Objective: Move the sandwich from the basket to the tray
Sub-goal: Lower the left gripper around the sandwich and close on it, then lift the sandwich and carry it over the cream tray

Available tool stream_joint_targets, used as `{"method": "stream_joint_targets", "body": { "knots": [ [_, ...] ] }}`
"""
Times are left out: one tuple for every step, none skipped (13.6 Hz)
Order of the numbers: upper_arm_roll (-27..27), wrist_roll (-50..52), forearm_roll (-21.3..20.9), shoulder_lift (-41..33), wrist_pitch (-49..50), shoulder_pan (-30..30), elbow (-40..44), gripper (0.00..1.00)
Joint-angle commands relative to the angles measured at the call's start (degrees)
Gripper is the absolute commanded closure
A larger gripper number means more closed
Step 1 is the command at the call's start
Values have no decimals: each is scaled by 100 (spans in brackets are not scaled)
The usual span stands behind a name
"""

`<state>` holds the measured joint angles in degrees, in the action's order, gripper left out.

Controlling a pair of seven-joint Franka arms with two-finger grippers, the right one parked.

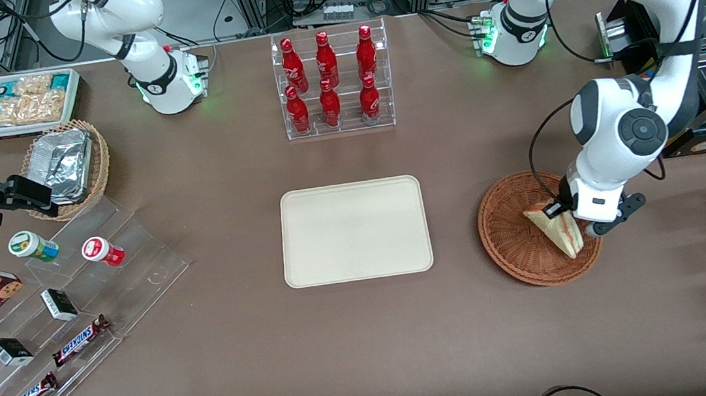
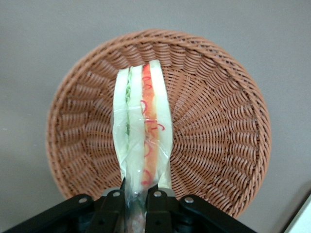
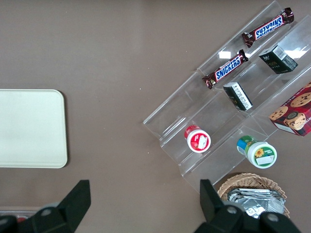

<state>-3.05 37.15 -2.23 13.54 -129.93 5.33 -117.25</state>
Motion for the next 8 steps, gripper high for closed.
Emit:
{"method": "stream_joint_targets", "body": {
  "knots": [
    [-46,29,-164,-36,372,38,299,100],
    [-125,11,-164,-45,372,125,317,100],
    [-152,-41,-172,-36,381,221,352,100],
    [-161,-50,-173,-45,372,335,361,100],
    [-152,-50,-216,-36,372,511,370,100],
    [-152,-50,-391,-27,372,669,379,100],
    [-161,-59,-549,-27,372,810,387,100],
    [-161,-146,-646,-10,372,1020,387,100]
  ]
}}
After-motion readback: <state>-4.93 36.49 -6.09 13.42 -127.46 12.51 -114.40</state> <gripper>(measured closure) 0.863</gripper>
